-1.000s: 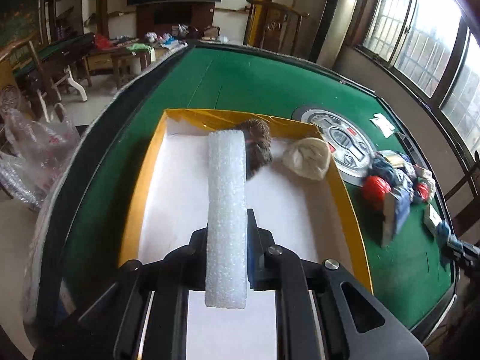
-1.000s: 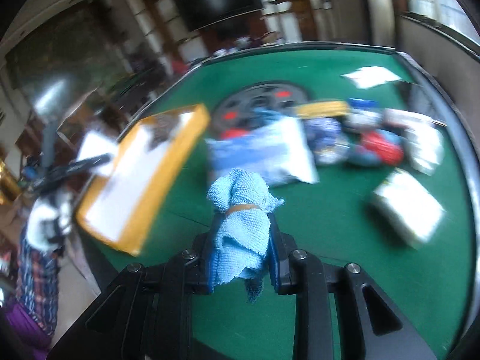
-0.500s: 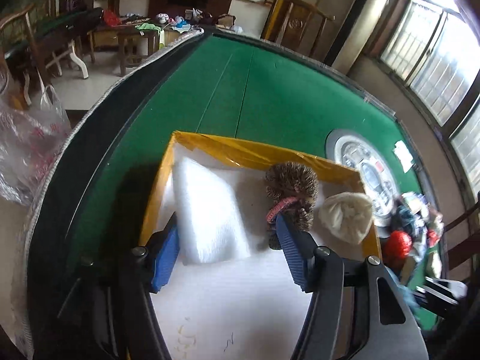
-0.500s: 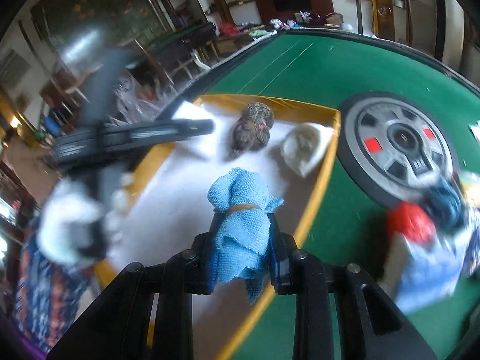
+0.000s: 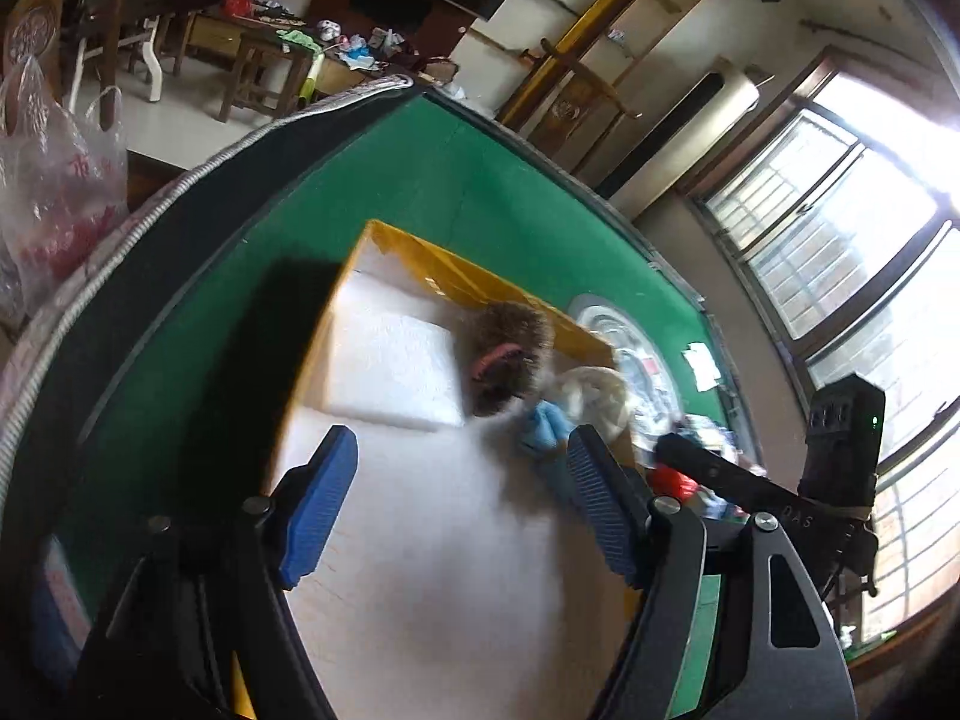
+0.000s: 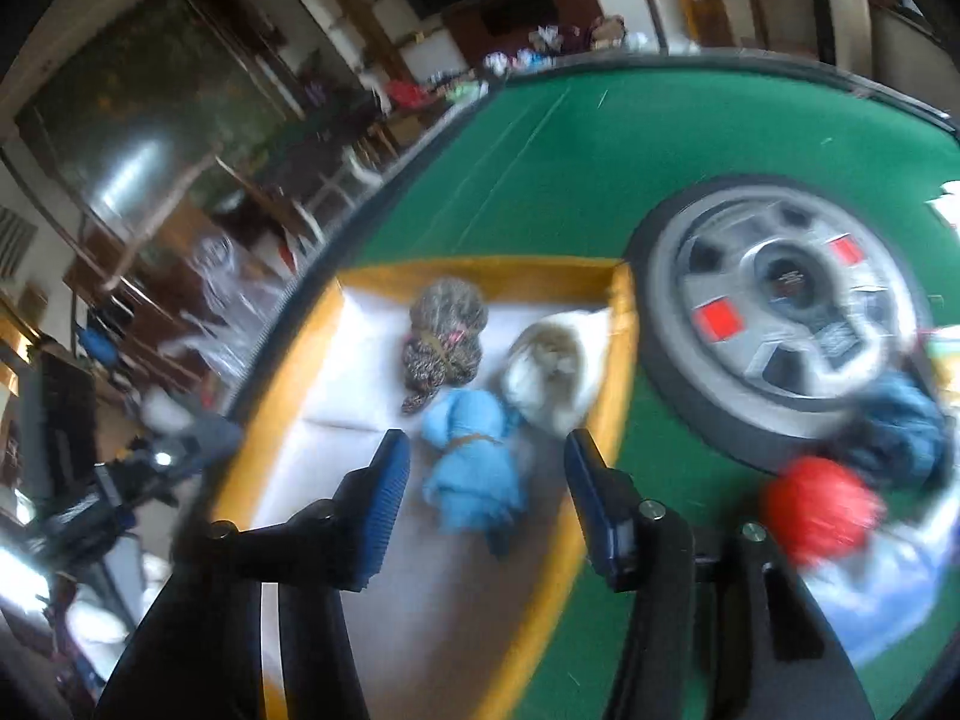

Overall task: Organize soft objects
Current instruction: 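Carry the foam sheet into the box with left while right grasps and drops the blue towel there, then grasp the blue Deeyeo wipes pack with the left tool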

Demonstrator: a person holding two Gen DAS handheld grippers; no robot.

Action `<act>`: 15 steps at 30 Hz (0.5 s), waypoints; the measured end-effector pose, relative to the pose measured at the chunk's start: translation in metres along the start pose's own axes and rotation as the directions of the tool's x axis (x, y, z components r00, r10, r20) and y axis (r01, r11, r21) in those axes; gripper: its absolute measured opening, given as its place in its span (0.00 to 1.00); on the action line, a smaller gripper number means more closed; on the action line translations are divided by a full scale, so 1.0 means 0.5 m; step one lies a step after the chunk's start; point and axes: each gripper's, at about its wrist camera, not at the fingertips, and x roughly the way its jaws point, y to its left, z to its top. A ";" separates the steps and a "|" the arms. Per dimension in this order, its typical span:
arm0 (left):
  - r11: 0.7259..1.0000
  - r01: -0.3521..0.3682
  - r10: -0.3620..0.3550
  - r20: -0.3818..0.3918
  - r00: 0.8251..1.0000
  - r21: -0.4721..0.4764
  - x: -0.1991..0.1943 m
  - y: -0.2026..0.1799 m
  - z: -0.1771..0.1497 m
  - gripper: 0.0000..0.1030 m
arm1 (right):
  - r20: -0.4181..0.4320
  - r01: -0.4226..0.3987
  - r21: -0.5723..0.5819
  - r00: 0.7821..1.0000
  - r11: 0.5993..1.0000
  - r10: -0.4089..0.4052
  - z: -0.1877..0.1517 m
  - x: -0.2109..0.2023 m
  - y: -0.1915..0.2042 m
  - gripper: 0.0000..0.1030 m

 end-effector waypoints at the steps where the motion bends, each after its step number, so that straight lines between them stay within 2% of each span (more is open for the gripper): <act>1: 0.999 0.030 -0.030 0.005 1.000 -0.011 -0.007 -0.007 -0.008 0.70 | 0.036 0.007 -0.006 0.999 1.000 -0.006 -0.012 -0.045 -0.015 0.48; 2: 0.997 0.067 -0.067 0.004 0.998 -0.026 -0.012 -0.016 -0.017 0.70 | 0.068 0.022 -0.010 0.997 1.000 -0.022 -0.021 -0.083 -0.032 0.50; 3: 0.995 0.098 -0.098 0.000 0.995 -0.035 -0.014 -0.027 -0.021 0.70 | 0.115 0.056 -0.010 0.992 0.998 -0.054 -0.031 -0.129 -0.053 0.55; 4: 0.991 0.133 -0.133 -0.006 0.991 -0.033 -0.015 -0.045 -0.029 0.70 | 0.160 0.085 -0.009 0.984 0.996 -0.083 -0.037 -0.163 -0.071 0.66; 5: 0.988 0.156 -0.156 -0.010 0.988 -0.017 -0.016 -0.068 -0.037 0.71 | 0.211 0.117 -0.004 0.971 0.993 -0.114 -0.039 -0.196 -0.095 0.74; 6: 0.986 0.169 -0.169 -0.013 0.986 0.002 -0.016 -0.088 -0.041 0.71 | 0.271 0.159 0.013 0.950 0.987 -0.157 -0.053 -0.241 -0.126 0.89; 7: 0.983 0.182 -0.181 -0.022 0.983 0.032 -0.012 -0.119 -0.050 0.72 | 0.326 0.198 0.040 0.924 0.979 -0.200 -0.065 -0.280 -0.159 0.96; 9: 0.977 0.191 -0.187 -0.049 0.981 0.097 0.004 -0.179 -0.069 0.72 | 0.378 0.254 0.137 0.880 0.957 -0.287 -0.097 -0.342 -0.248 0.96; 12: 0.963 0.198 -0.178 -0.120 0.977 0.182 0.052 -0.270 -0.108 0.72 | 0.360 0.220 0.327 0.870 0.919 -0.337 -0.135 -0.392 -0.382 0.96; 15: 0.955 0.194 -0.151 -0.196 0.969 0.223 0.103 -0.336 -0.147 0.71 | 0.361 0.166 0.461 0.862 0.872 -0.355 -0.181 -0.422 -0.488 0.96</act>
